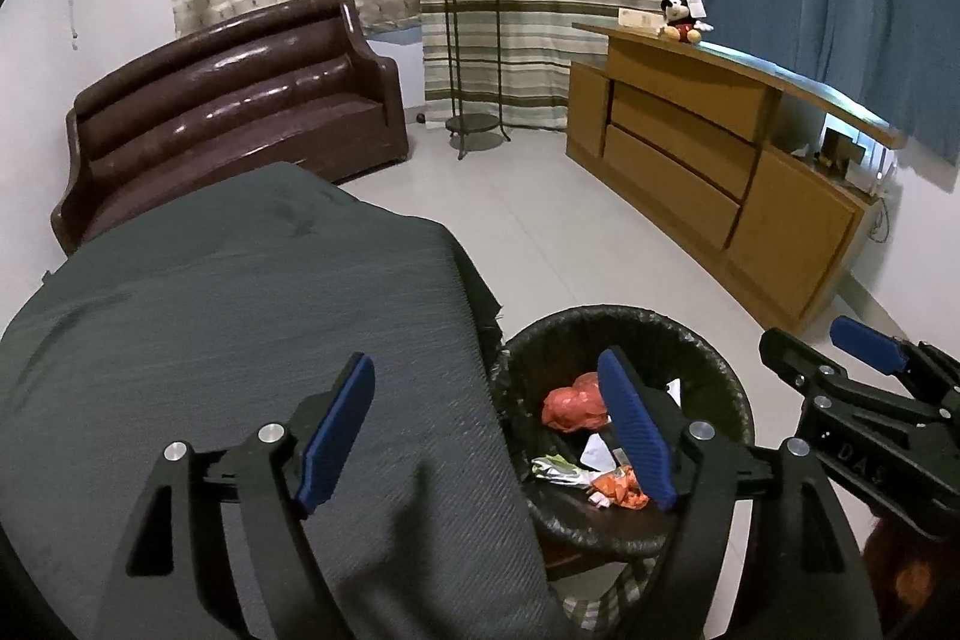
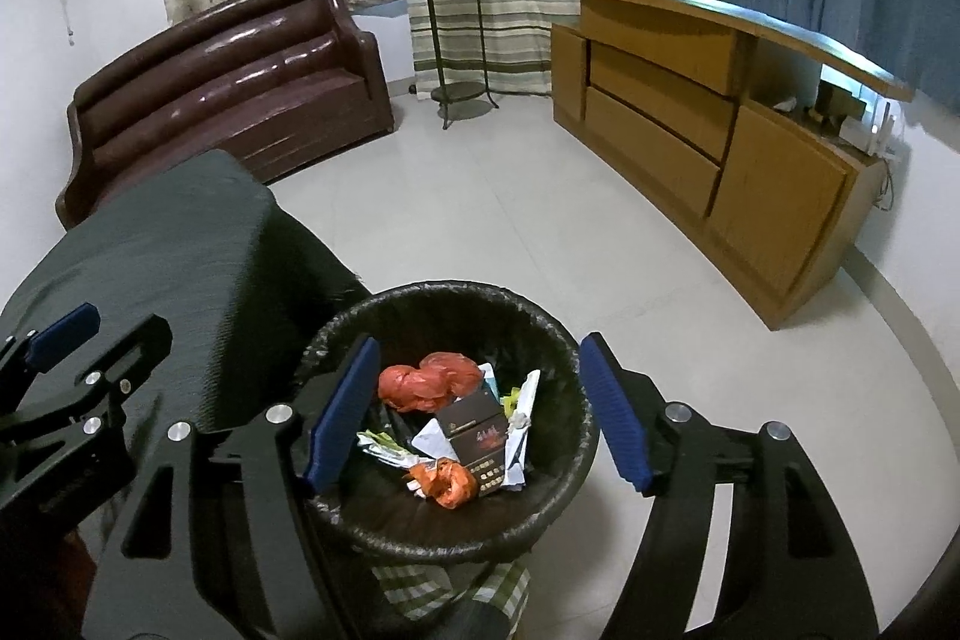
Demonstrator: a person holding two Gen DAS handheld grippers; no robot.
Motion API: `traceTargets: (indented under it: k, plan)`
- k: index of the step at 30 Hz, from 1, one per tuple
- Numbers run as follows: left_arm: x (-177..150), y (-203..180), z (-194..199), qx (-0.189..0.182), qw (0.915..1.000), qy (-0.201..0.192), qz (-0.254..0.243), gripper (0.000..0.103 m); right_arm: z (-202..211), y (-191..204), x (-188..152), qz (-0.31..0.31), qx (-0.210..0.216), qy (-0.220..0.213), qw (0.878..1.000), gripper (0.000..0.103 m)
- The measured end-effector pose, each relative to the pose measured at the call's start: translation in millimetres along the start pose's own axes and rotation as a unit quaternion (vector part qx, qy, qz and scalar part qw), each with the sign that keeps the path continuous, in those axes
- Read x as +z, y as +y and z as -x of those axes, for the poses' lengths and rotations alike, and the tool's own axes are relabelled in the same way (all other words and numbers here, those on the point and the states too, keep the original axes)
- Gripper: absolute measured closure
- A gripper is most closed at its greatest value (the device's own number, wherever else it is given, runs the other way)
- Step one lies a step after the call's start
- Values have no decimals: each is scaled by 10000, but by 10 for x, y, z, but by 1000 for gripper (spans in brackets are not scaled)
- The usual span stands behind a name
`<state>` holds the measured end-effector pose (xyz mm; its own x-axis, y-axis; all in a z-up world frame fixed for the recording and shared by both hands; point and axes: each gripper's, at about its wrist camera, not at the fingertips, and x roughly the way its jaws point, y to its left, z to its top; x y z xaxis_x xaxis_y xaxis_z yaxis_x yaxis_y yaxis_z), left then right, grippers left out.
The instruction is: Collect trash
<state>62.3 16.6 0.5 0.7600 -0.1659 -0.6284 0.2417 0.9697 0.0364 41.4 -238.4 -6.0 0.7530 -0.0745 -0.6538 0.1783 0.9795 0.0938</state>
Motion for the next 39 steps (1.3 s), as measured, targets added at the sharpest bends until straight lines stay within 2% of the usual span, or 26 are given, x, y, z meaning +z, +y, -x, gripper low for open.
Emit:
traceTargets:
  k: [25, 39]
  plan:
    - [-187, 383, 673, 204, 9988, -381, 230, 26, 683, 263, -253, 259, 124, -291, 9992, 33]
    - [-253, 471, 804, 132, 9983, -506, 260, 25, 887, 322, -294, 303, 106, -504, 9982, 32]
